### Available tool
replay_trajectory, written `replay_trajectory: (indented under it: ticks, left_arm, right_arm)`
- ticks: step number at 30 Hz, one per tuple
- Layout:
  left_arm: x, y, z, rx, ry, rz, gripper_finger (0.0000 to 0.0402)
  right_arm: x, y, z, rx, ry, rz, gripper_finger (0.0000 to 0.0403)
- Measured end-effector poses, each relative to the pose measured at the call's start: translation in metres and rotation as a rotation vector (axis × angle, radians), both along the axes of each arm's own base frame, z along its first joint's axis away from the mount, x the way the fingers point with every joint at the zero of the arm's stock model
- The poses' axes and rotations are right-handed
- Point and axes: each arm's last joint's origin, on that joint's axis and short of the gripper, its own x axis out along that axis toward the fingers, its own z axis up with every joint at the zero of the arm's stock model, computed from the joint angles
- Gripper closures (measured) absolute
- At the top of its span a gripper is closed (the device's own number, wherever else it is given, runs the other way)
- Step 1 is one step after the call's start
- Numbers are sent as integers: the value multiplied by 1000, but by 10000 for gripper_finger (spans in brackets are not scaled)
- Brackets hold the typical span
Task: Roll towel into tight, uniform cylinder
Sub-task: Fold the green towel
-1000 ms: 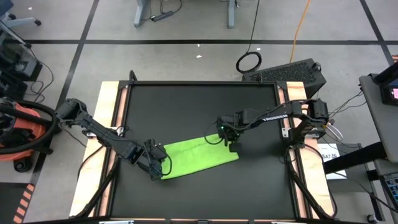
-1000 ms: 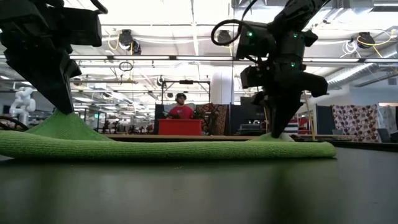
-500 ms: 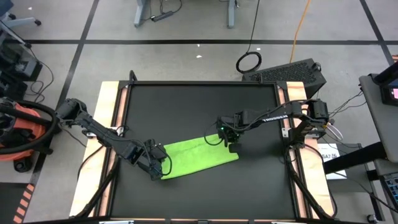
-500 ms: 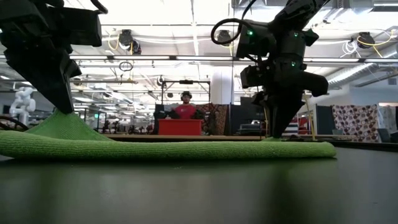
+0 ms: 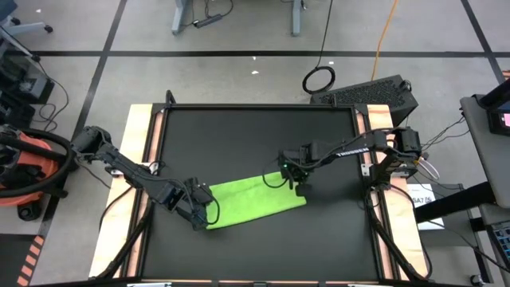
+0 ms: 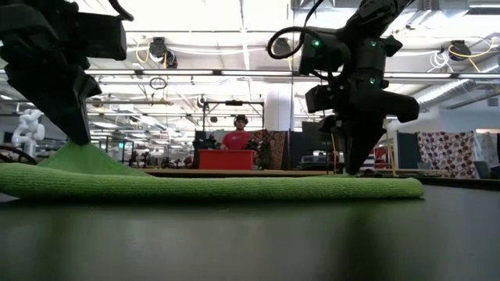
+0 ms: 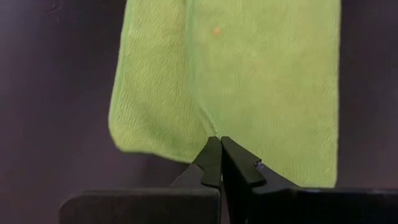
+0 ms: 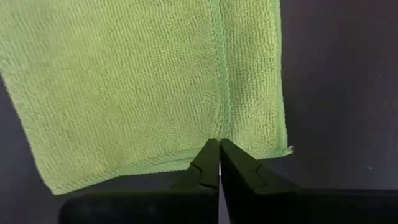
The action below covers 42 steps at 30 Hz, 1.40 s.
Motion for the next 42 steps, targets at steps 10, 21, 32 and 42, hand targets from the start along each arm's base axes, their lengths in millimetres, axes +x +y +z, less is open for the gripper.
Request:
replay_trajectory:
  ticks: [10, 21, 32, 42]
  left_arm:
    - [-3, 3, -1, 57, 27, 12, 400]
    - [5, 13, 23, 177, 31, 33, 400]
    - [8, 36, 17, 160, 140, 70, 400]
    - [17, 32, -5, 142, 253, 50, 400]
  right_arm:
    - [-5, 1, 5, -8, 20, 7, 403]
    - [-25, -2, 47, -45, -94, -44, 403]
    - [-27, -8, 44, -82, -55, -67, 402]
    - [-25, -10, 41, -68, -53, -84, 402]
